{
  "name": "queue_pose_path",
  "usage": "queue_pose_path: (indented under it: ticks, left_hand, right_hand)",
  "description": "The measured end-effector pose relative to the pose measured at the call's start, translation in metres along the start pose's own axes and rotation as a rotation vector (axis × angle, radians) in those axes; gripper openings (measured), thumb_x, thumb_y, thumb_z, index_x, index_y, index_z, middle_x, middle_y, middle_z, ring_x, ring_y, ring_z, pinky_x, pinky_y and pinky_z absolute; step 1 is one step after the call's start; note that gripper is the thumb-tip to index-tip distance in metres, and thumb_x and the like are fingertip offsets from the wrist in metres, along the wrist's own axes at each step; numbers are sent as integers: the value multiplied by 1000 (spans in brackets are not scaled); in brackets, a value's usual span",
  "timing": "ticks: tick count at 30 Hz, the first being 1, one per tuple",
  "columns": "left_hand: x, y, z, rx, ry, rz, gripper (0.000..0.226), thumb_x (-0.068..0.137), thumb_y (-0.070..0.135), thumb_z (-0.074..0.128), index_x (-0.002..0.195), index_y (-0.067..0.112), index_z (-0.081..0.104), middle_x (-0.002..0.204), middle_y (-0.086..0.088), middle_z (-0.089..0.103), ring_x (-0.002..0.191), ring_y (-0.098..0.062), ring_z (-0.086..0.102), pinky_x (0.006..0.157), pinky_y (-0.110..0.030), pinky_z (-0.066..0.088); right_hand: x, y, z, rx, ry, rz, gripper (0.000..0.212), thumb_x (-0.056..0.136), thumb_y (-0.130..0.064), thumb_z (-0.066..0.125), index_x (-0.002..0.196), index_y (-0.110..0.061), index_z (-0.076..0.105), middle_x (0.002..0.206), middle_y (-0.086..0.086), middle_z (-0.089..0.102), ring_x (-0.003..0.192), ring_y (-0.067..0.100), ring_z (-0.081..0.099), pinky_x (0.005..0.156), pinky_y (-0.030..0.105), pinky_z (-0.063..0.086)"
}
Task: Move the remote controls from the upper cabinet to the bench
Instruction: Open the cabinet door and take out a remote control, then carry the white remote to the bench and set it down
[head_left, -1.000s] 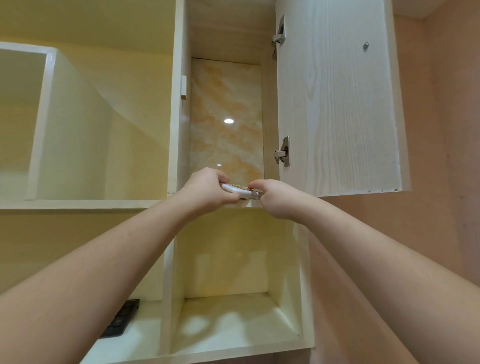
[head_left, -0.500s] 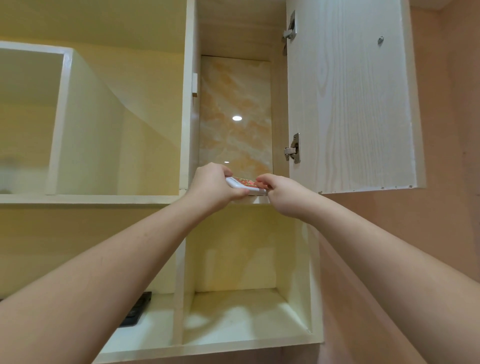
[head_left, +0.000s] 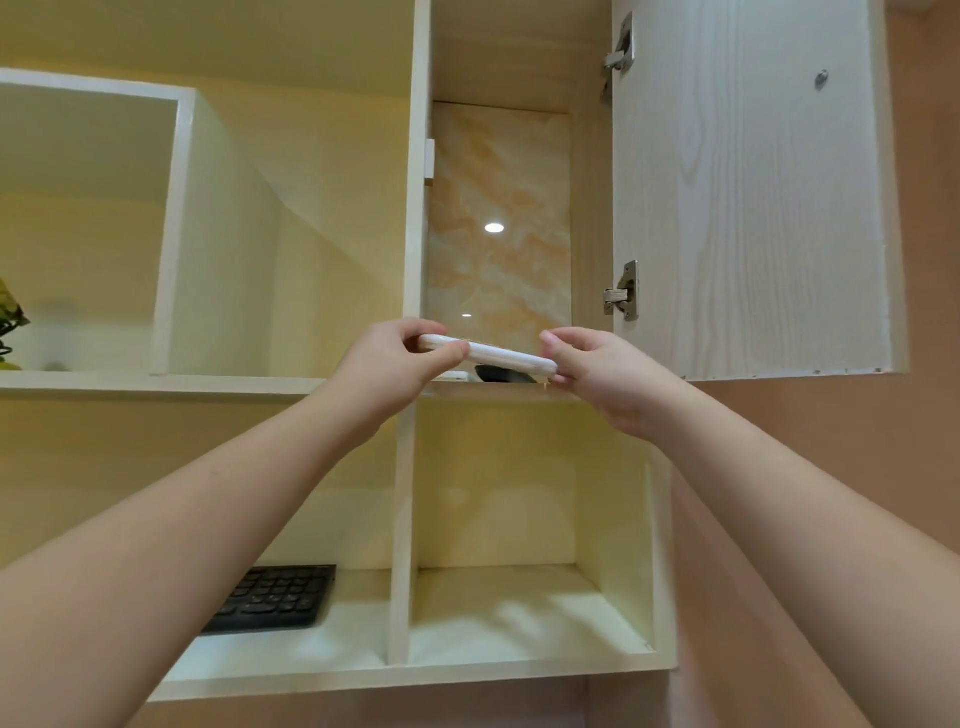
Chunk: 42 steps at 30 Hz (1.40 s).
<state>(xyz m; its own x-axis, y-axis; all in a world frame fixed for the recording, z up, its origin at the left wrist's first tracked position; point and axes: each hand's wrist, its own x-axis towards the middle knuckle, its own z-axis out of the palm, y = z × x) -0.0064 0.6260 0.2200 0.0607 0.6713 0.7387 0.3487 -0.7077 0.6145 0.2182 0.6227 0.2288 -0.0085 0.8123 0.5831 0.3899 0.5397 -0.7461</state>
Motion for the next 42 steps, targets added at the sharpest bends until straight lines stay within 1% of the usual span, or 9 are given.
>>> queue_pose_path:
  ticks: [3,7,12,20,26,31,33,38,42]
  left_hand:
    - [-3,-5,-11,-73,-31,-9,28,84,41,70,108,27,68,94,4,64,77,-10,55,65,-20,39]
    - [-8,-11,-22,-149,-94,-32,33,84,41,70,112,23,69,110,-2,69,109,-17,61,88,-23,44]
    - [-18,-17,-26,-203,-172,-24,35,80,39,72,111,23,68,114,-8,69,110,-20,64,105,-37,43]
    - [-32,-36,-20,-239,-441,-10,54,78,35,74,128,23,58,121,-10,63,106,-21,66,95,-30,52]
    - [-55,-45,1,-219,-548,6,51,77,35,76,125,28,60,115,5,67,106,-8,64,98,-25,46]
    - [-80,-36,27,-326,-617,-22,53,74,34,75,124,21,61,113,4,69,99,-2,64,80,-13,47]
    - [-93,-29,38,-346,-635,-25,58,68,37,76,122,19,63,111,3,70,99,-3,65,80,-15,47]
    - [-128,-9,64,-276,-739,-19,36,74,34,79,107,24,70,99,7,75,97,-6,68,91,-25,49]
    - [-164,11,78,-235,-773,-9,32,72,41,81,101,32,71,94,7,75,92,-9,68,80,-28,45]
  right_hand:
    - [-9,1,1,139,-55,17,63,87,-38,63,140,-9,43,134,7,53,111,14,62,108,33,42]
    - [-24,0,8,302,-87,7,55,89,-24,62,136,0,45,128,12,59,112,15,63,100,26,47]
    - [-41,4,19,390,-101,8,36,92,-17,58,123,2,57,126,16,62,115,20,63,100,26,48]
    - [-81,13,14,434,-93,63,27,90,-10,56,113,2,64,117,11,67,111,15,63,97,23,49]
    - [-123,21,4,433,-22,161,40,86,-7,61,124,4,57,134,18,57,127,21,52,98,23,48]
    - [-172,25,-8,415,67,166,40,79,-12,66,118,-3,62,123,11,66,115,16,60,98,25,49]
    - [-195,28,-13,438,109,165,41,79,-11,65,119,-4,61,118,10,67,110,14,63,97,24,49]
    - [-255,36,-29,473,200,202,43,84,-11,62,125,-1,58,123,13,64,115,16,60,101,27,46]
    - [-303,29,-47,455,265,234,42,81,-13,63,122,-3,61,117,10,67,111,14,61,101,26,47]
